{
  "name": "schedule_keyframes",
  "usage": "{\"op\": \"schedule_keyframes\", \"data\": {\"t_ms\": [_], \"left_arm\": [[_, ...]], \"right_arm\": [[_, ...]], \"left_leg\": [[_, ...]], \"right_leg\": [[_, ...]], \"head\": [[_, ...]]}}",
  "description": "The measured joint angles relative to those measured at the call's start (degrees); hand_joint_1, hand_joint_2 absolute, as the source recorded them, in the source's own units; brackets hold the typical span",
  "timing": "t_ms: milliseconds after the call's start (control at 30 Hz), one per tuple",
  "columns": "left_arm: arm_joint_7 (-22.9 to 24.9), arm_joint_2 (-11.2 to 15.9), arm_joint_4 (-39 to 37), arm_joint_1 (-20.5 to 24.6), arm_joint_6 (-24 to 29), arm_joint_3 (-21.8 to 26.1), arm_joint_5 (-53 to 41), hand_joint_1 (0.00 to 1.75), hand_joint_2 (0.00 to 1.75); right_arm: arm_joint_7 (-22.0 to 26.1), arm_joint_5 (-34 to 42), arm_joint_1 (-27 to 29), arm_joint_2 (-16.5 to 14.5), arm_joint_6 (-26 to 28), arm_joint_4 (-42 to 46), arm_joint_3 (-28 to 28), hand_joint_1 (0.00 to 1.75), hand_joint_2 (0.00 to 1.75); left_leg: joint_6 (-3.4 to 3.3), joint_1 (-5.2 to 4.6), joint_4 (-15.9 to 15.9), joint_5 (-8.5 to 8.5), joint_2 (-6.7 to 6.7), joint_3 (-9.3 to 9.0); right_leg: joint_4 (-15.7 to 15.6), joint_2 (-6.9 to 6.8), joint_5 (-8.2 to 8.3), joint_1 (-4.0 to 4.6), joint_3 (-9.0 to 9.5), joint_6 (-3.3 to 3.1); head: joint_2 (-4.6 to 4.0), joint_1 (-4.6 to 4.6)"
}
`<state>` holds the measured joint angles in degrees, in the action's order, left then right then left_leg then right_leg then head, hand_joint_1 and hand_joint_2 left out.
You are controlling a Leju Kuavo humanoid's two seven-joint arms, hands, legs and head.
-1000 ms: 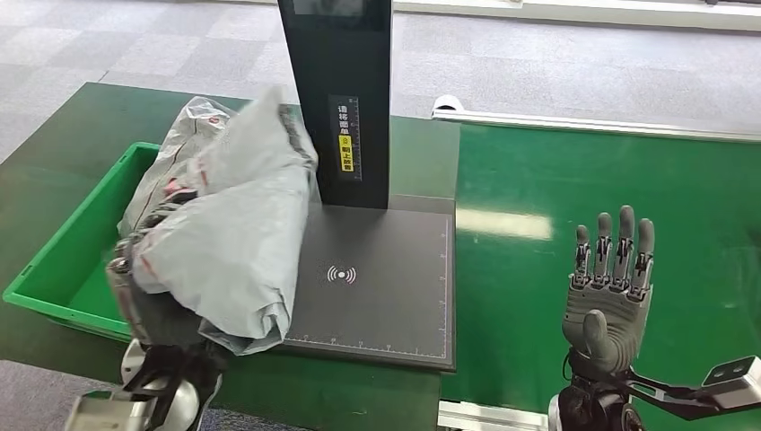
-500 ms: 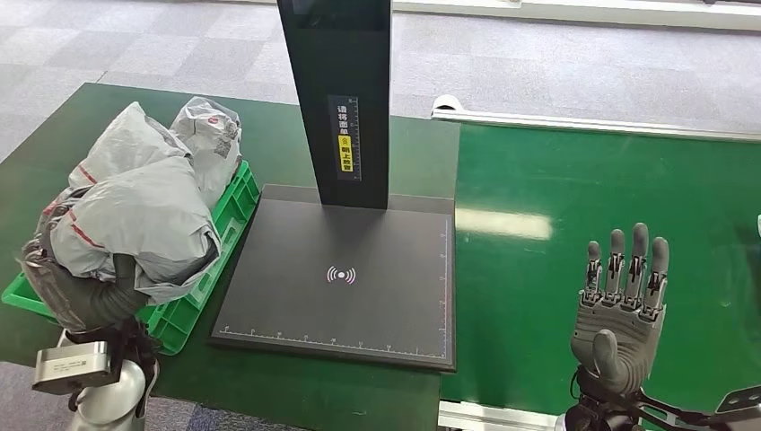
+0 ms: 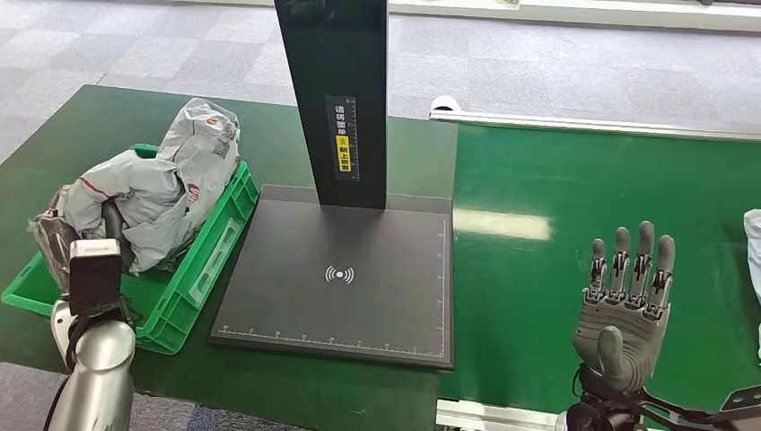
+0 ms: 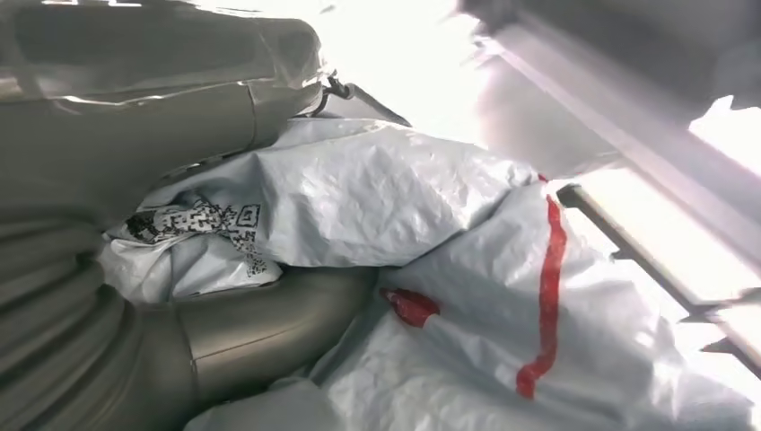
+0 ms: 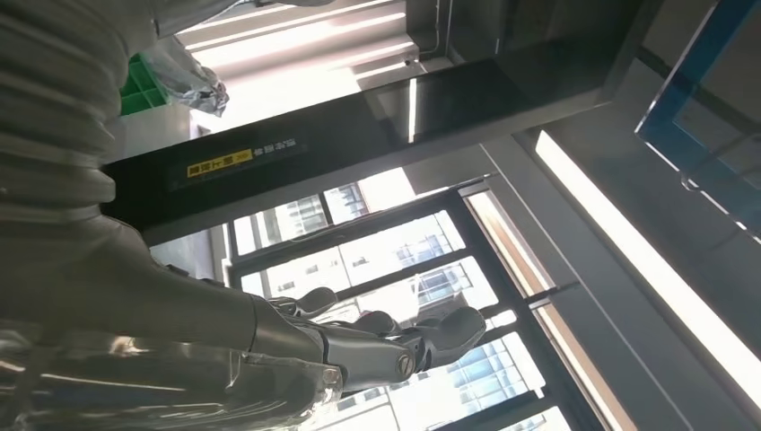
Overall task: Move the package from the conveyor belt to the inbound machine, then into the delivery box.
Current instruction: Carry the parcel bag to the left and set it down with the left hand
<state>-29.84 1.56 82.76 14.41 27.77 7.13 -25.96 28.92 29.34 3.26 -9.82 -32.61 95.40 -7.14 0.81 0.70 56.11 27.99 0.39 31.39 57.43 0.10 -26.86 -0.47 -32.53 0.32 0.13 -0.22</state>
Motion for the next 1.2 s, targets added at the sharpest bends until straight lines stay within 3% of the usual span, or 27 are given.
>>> {"op": "schedule_keyframes", "data": {"t_ms": [133,267,333,367,467,500,833,1200], "left_arm": [[-0.37,0.24,-12.30,3.51,-0.40,5.66,-2.78,1.46,1.75],[-0.28,0.24,-19.66,5.94,-0.68,7.52,-3.28,1.72,1.75],[-0.15,0.25,-21.93,6.97,-0.86,7.85,-3.34,1.66,1.75],[-0.11,0.26,-22.71,7.41,-0.95,7.97,-3.33,1.33,1.75],[-0.09,0.28,-24.10,8.23,-1.51,8.33,-2.78,0.10,1.75],[-0.12,0.28,-24.33,8.37,-1.71,8.42,-2.49,0.00,1.75],[-0.80,-0.05,-24.23,8.39,-2.78,8.76,-0.54,0.00,1.75],[-3.62,-1.92,-17.64,4.88,-6.06,8.46,4.38,0.00,1.75]], "right_arm": [[-0.23,0.50,-0.51,-0.01,0.05,-0.15,-0.11,0.00,1.75],[-0.86,1.05,-1.40,-0.05,0.37,-0.59,-0.19,0.00,1.75],[-1.05,1.35,-1.71,-0.06,0.48,-0.81,-0.23,0.00,1.75],[-1.10,1.43,-1.78,-0.06,0.48,-0.89,-0.26,0.00,1.75],[-1.25,1.67,-1.81,-0.05,0.48,-1.15,-0.33,0.00,1.75],[-1.31,1.72,-1.81,-0.05,0.48,-1.22,-0.36,0.00,1.75],[-1.43,2.02,-1.78,0.15,1.25,-1.66,-0.41,0.00,1.75],[-1.51,0.88,-1.48,0.40,2.48,-2.05,-0.33,0.00,1.75]], "left_leg": [[0.01,0.01,0.01,-0.01,-0.02,0.05],[0.00,-0.01,0.02,0.00,-0.04,0.13],[-0.01,-0.04,0.02,0.00,-0.07,0.14],[-0.01,-0.06,0.02,0.00,-0.09,0.14],[-0.01,-0.06,0.02,0.01,-0.12,0.12],[-0.01,-0.06,0.02,0.01,-0.12,0.11],[0.00,-0.05,0.01,-0.01,-0.12,0.05],[-0.01,-0.05,0.01,0.00,-0.10,0.09]], "right_leg": [[0.02,-0.01,0.00,0.01,-0.02,0.00],[0.00,-0.02,-0.01,-0.01,-0.06,0.01],[-0.01,-0.05,-0.01,-0.04,-0.05,0.01],[-0.01,-0.06,-0.01,-0.05,-0.04,0.01],[-0.02,-0.08,-0.01,-0.06,-0.03,0.02],[-0.02,-0.08,-0.01,-0.06,-0.02,0.02],[-0.01,-0.08,-0.01,-0.05,0.03,0.01],[-0.01,-0.07,-0.01,-0.05,-0.03,0.01]], "head": [[0.00,0.01],[0.00,0.03],[0.00,0.02],[0.00,0.02],[0.00,0.02],[0.00,0.02],[0.00,0.01],[0.00,0.02]]}}
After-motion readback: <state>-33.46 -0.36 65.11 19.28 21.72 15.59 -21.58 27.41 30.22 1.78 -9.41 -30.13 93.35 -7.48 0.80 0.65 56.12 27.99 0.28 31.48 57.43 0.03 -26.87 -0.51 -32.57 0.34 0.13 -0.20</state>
